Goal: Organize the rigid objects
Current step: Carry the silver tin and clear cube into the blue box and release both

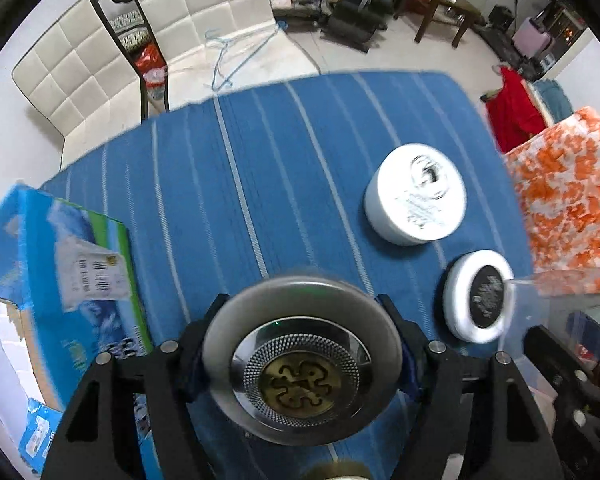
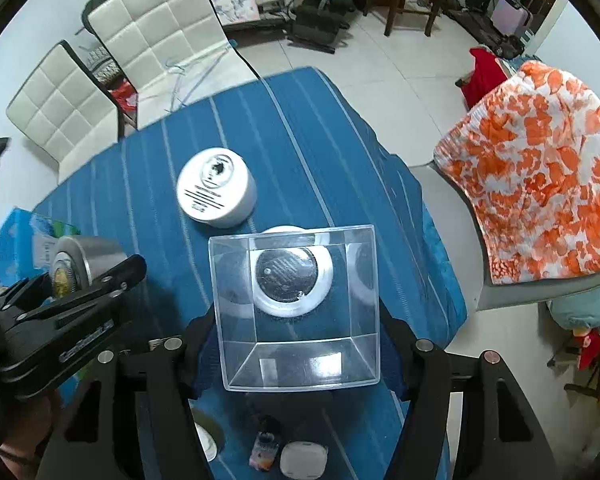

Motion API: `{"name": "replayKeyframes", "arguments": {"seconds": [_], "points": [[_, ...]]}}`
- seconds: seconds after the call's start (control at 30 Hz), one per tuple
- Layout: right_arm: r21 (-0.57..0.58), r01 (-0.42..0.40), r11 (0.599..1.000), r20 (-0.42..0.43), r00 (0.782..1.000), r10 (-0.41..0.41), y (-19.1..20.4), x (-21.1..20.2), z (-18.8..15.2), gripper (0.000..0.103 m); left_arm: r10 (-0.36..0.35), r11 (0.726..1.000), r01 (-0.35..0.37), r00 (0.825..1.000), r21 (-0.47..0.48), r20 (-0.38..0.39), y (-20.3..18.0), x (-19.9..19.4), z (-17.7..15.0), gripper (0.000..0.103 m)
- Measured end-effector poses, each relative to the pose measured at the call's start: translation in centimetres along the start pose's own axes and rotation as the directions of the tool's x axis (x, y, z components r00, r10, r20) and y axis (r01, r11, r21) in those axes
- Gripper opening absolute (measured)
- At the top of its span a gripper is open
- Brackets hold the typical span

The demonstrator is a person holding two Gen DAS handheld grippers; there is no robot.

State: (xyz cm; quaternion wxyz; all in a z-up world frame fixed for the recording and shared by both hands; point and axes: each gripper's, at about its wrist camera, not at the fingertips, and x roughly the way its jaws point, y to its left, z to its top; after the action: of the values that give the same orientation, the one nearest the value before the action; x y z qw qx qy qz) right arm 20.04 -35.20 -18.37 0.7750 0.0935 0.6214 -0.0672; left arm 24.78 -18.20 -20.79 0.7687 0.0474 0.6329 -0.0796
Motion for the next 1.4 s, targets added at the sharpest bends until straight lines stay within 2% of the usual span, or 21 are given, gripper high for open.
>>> {"name": "replayKeyframes", "arguments": {"seconds": [0.13, 0.3, 0.5, 0.67, 0.87, 0.97, 1.07, 1.2, 1.4], "points": [[-0.025, -0.044, 0.999, 0.027, 0.999, 0.045, 1.3, -2.6, -0.4, 0.067, -0.031, 0.999, 0.032, 0.997, -0.012, 0.066, 0.9, -4.0, -1.0, 0.069], [-0.086, -0.110, 0.990, 0.073, 0.990, 0.116, 5.8, -6.8, -1.6, 0.067, -0.075, 0.995, 0.083, 0.988, -0.062, 0.133, 4.8, -8.7, -1.9, 0.069], [-0.185, -0.186, 0.965, 0.100, 0.973, 0.206, 14.9, -10.3, -4.1, 0.067, -0.086, 0.982, 0.114, 0.980, -0.149, 0.181, 12.0, -13.7, -4.0, 0.069], [-0.215, -0.256, 0.943, 0.059, 0.960, 0.274, 23.9, -9.1, -5.5, 0.067, -0.072, 0.968, 0.113, 0.981, -0.225, 0.182, 19.5, -15.3, -6.3, 0.069], [-0.236, -0.277, 0.932, -0.039, 0.961, 0.275, 32.6, -3.0, -5.8, 0.067, -0.083, 0.942, 0.122, 0.988, -0.314, 0.134, 28.7, -12.8, -7.8, 0.069], [-0.244, -0.257, 0.935, -0.082, 0.966, 0.244, 34.9, 0.7, -5.6, 0.067, -0.123, 0.926, 0.148, 0.988, -0.348, 0.092, 32.0, -10.0, -7.9, 0.069], [-0.258, -0.230, 0.938, -0.114, 0.972, 0.207, 36.2, 3.6, -5.3, 0.067, -0.184, 0.900, 0.189, 0.982, -0.393, 0.051, 35.1, -6.4, -7.4, 0.069], [-0.278, -0.184, 0.943, -0.127, 0.980, 0.154, 37.2, 6.2, -5.0, 0.067, -0.254, 0.871, 0.232, 0.967, -0.433, 0.007, 36.4, -2.7, -6.1, 0.069], [-0.294, -0.161, 0.942, -0.132, 0.983, 0.126, 37.2, 8.4, -4.7, 0.067, -0.289, 0.882, 0.246, 0.956, -0.402, -0.049, 35.5, 0.6, -4.3, 0.069]]}}
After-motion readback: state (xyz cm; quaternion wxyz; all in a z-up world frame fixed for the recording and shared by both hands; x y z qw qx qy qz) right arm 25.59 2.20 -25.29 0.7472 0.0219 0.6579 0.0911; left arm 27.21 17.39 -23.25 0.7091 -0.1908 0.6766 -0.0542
